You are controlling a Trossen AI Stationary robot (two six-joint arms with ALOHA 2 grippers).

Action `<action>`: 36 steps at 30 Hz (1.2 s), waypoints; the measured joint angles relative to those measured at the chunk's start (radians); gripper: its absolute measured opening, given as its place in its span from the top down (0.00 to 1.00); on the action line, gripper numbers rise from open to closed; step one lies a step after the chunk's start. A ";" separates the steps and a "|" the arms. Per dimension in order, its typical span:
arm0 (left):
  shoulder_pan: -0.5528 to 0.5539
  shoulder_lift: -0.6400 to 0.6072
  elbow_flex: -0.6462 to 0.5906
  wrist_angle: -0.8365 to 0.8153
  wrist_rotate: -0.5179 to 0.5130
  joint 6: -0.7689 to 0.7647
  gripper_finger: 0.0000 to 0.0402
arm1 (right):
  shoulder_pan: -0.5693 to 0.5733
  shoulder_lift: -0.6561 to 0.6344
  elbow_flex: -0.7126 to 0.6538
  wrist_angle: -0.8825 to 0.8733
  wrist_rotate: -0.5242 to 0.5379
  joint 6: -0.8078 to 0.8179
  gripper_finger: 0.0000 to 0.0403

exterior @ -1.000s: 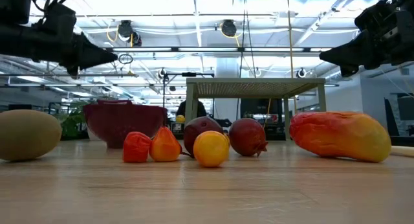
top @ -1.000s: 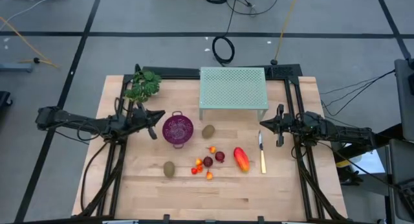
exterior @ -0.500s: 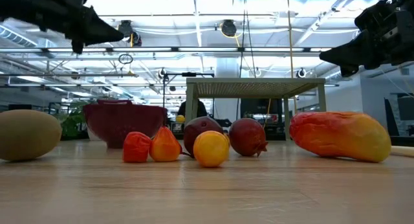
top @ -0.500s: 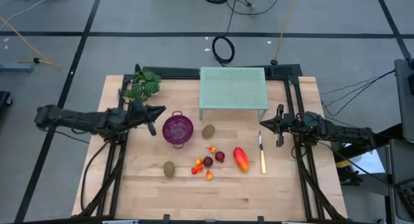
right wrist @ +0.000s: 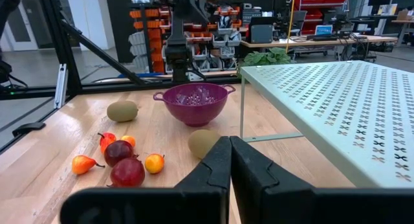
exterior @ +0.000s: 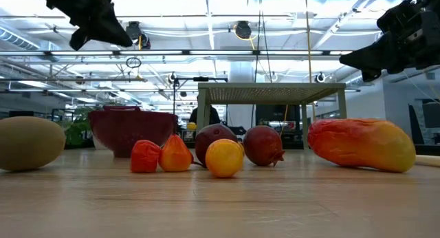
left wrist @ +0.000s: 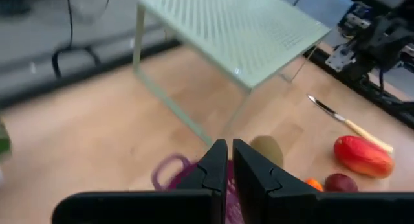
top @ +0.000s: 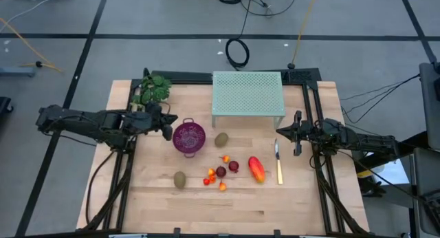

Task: Pick & Place Fruit
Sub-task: Put the dark red colander on the shelf

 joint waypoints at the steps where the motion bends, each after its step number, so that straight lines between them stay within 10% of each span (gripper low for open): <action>1: 0.000 0.014 0.002 -0.002 0.014 -0.040 0.94 | 0.000 0.000 0.000 0.000 0.000 0.000 1.00; 15: 0.010 0.130 0.003 -0.264 0.201 -0.569 0.94 | 0.000 0.000 0.000 0.000 0.000 0.000 1.00; 29: 0.021 0.134 0.003 -0.294 0.234 -0.551 0.94 | 0.000 0.000 0.000 0.000 0.000 0.000 1.00; 36: 0.021 0.134 0.003 -0.297 0.202 -0.553 0.77 | 0.000 0.000 0.000 0.000 0.000 0.000 1.00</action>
